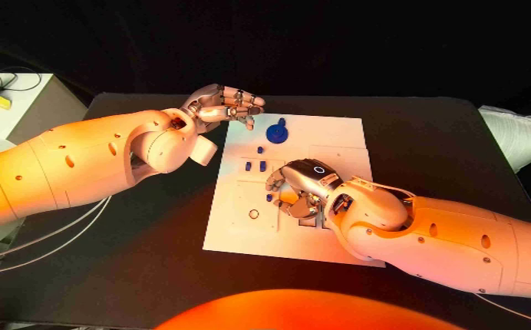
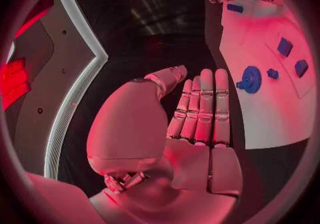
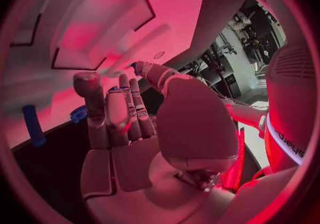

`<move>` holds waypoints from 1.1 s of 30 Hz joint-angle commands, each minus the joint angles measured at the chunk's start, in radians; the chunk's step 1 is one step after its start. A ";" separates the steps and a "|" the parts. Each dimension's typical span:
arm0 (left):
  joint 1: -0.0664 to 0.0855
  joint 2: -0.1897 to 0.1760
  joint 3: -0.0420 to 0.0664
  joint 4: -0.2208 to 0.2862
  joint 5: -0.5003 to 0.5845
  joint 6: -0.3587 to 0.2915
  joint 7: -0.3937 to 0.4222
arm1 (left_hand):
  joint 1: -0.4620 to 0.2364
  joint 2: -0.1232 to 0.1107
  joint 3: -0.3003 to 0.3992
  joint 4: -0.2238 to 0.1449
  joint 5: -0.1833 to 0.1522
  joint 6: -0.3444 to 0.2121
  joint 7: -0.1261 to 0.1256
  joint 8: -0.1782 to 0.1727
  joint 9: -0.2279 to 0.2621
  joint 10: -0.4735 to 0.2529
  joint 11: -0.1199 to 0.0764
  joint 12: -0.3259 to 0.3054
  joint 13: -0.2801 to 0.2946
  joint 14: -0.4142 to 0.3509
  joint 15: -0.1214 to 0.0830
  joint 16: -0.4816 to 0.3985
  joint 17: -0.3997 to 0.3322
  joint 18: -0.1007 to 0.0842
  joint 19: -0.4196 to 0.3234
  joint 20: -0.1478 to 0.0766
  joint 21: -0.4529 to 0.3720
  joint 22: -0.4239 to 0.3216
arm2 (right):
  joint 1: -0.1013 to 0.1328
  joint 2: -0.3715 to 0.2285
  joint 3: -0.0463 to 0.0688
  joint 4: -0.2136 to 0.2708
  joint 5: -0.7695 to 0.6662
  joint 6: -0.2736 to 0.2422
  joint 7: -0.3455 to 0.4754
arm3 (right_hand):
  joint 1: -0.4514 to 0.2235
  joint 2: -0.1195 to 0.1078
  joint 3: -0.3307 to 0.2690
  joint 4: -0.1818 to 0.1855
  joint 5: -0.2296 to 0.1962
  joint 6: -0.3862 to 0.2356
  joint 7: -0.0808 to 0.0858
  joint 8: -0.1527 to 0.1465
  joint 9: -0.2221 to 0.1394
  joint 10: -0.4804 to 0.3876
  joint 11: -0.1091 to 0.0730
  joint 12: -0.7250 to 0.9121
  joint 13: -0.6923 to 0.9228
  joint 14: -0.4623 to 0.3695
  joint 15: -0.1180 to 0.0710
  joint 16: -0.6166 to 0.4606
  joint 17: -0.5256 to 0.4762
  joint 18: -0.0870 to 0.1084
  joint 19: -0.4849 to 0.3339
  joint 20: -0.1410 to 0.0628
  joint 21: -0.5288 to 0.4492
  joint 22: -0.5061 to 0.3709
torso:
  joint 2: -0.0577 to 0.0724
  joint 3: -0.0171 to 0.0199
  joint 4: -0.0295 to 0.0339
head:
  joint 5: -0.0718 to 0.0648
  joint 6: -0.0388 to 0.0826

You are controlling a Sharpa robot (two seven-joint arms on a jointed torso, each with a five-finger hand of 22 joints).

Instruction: Assemble the parts on the task board

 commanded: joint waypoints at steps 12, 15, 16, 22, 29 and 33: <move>0.001 -0.004 0.001 0.005 -0.002 0.019 0.005 | -0.002 0.009 -0.008 0.001 0.003 -0.005 0.001 -0.006 -0.001 -0.003 0.007 -0.006 -0.001 0.001 0.005 -0.006 -0.001 0.013 0.001 0.003 -0.003 -0.001 | 0.049 -0.133 0.020 0.089 0.098 -0.064 0.008 | 0.012 0.000 -0.007 0.017 0.003 0.005 -0.006 -0.010 -0.005 0.054 -0.018 0.093 0.009 0.069 -0.018 0.116 0.143 -0.019 0.097 -0.013 0.229 0.117 | -0.001 0.0006 -0.0018 | -0.018 0.019; 0.001 -0.006 0.001 0.005 -0.002 0.019 0.006 | -0.002 0.009 -0.008 0.001 0.003 -0.005 0.001 -0.006 -0.001 -0.003 0.007 -0.006 -0.001 0.001 0.005 -0.006 -0.001 0.013 0.001 0.003 -0.003 -0.001 | 0.081 -0.170 0.025 0.095 0.149 -0.022 0.029 | 0.011 -0.001 -0.003 0.020 0.006 0.007 -0.008 -0.010 -0.005 0.062 -0.021 0.100 0.009 0.074 -0.020 0.123 0.152 -0.027 0.115 -0.015 0.276 0.141 | -0.001 -0.0007 -0.0016 | -0.025 0.026; 0.001 -0.007 0.001 0.005 -0.002 0.019 0.007 | -0.003 0.009 -0.008 0.001 0.003 -0.005 0.001 -0.006 -0.001 -0.004 0.007 -0.006 -0.001 0.001 0.005 -0.007 -0.001 0.013 0.001 0.003 -0.004 -0.001 | 0.096 -0.187 0.026 0.095 0.170 0.000 0.042 | 0.011 -0.003 -0.003 0.020 0.007 0.008 -0.008 -0.011 -0.005 0.060 -0.020 0.099 0.008 0.076 -0.020 0.127 0.156 -0.028 0.118 -0.016 0.285 0.145 | -0.002 -0.0010 -0.0017 | -0.028 0.028; 0.001 -0.006 0.001 0.003 -0.002 0.021 0.008 | -0.003 0.009 -0.008 0.001 0.003 -0.005 0.001 -0.006 -0.001 -0.004 0.007 -0.006 -0.001 0.001 0.005 -0.007 -0.001 0.013 0.001 0.003 -0.004 -0.001 | 0.136 -0.236 0.029 0.072 0.193 0.075 0.088 | 0.005 -0.017 -0.011 0.022 0.017 0.005 -0.006 -0.015 -0.006 0.042 -0.016 0.092 0.001 0.080 -0.017 0.137 0.169 -0.032 0.126 -0.016 0.304 0.157 | -0.002 0.0000 -0.0024 | -0.037 0.038; 0.000 -0.003 0.001 0.001 -0.002 0.022 0.007 | -0.003 0.009 -0.008 0.001 0.003 -0.005 0.001 -0.006 -0.001 -0.004 0.007 -0.006 -0.001 0.001 0.005 -0.007 -0.001 0.013 0.001 0.003 -0.004 -0.001 | 0.147 -0.242 0.029 0.034 0.121 0.128 0.080 | 0.005 -0.014 -0.108 0.037 -0.024 -0.010 -0.009 -0.030 -0.011 -0.007 -0.016 0.088 -0.008 0.079 -0.016 0.141 0.166 -0.027 0.115 -0.014 0.275 0.148 | 0.001 0.0009 0.0008 | -0.043 0.043; 0.000 -0.001 0.001 0.001 -0.002 0.024 0.007 | -0.003 0.009 -0.008 0.001 0.003 -0.005 0.001 -0.006 -0.001 -0.004 0.007 -0.006 -0.001 0.001 0.005 -0.007 -0.001 0.013 0.001 0.003 -0.004 -0.001 | 0.147 -0.233 0.028 0.025 0.079 0.159 0.058 | 0.044 0.010 -0.227 0.067 -0.037 -0.018 -0.013 -0.044 -0.018 -0.046 -0.014 0.097 -0.008 0.072 -0.014 0.130 0.144 -0.020 0.102 -0.011 0.229 0.129 | 0.001 0.0003 0.0024 | -0.044 0.042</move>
